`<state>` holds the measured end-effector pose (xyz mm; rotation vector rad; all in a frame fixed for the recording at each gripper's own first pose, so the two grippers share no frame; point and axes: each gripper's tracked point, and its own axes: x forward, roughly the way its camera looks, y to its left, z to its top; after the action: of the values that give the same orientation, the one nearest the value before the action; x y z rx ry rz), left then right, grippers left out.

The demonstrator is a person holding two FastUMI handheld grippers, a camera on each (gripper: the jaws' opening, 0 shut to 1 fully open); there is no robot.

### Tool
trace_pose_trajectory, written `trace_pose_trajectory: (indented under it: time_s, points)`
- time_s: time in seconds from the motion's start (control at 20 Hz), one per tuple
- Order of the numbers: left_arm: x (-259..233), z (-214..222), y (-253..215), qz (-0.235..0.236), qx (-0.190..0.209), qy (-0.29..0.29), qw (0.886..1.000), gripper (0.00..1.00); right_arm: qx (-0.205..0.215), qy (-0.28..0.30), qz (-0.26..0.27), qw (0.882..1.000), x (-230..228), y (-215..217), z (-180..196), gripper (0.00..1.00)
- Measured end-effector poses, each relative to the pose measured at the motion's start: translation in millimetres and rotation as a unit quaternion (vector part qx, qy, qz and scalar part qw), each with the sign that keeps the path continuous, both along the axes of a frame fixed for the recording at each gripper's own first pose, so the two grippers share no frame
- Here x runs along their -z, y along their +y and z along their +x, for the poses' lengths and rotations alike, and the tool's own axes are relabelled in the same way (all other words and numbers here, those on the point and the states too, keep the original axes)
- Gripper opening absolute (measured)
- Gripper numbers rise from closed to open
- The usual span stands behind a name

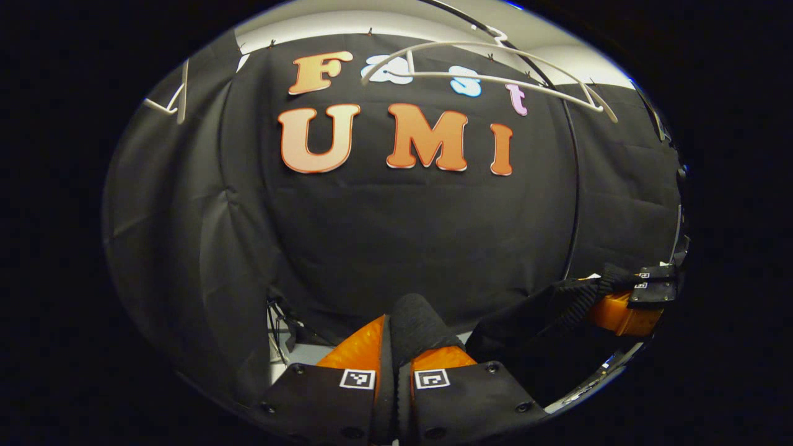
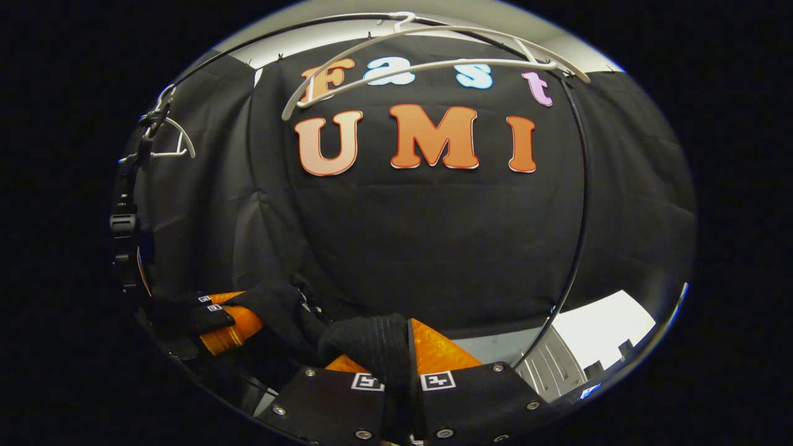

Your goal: Grasp the clothes on the hanger with both hands and then place them into the laundry hamper below.

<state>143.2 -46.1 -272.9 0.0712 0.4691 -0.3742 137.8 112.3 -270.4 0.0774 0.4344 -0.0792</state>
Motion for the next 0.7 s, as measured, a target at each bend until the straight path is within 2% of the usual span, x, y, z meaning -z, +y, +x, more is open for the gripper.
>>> trace_pose_trajectory:
  time_s: [0.2, 0.4, 0.45, 0.55, 0.6, 0.65, 0.7]
  points:
    - [42.9, -11.3, 4.9, 0.015, -0.001, 0.05, 0.999, 0.1, 0.004, 0.041, 0.003, 0.999, 45.3, -0.2, -3.9, 0.15]
    - [89.2, -19.4, 15.0, 0.035, -0.022, 0.112, 0.993, 0.11, 0.006, 0.082, -0.004, 0.997, 84.9, 2.3, -9.6, 0.23]
    - [100.1, -23.9, 20.1, 0.046, -0.026, 0.123, 0.991, 0.18, 0.004, 0.093, -0.007, 0.996, 97.3, 2.1, -13.2, 0.24]
    - [121.4, -30.9, 29.4, 0.062, -0.028, 0.141, 0.988, 0.24, -0.003, 0.121, -0.01, 0.993, 124.4, 5.4, -23.6, 0.27]
    - [131.6, -35.3, 31.4, 0.069, -0.023, 0.154, 0.985, 0.22, -0.006, 0.133, -0.008, 0.991, 138.0, 8.2, -28.7, 0.19]
    - [141.6, -39.9, 34.5, 0.078, -0.019, 0.164, 0.983, 0.31, -0.007, 0.147, -0.008, 0.989, 149.1, 9.5, -38.2, 0.29]
    - [149.7, -44.7, 41.5, 0.091, -0.02, 0.171, 0.981, 0.35, -0.01, 0.164, -0.006, 0.986, 162.1, 12.4, -45.8, 0.26]
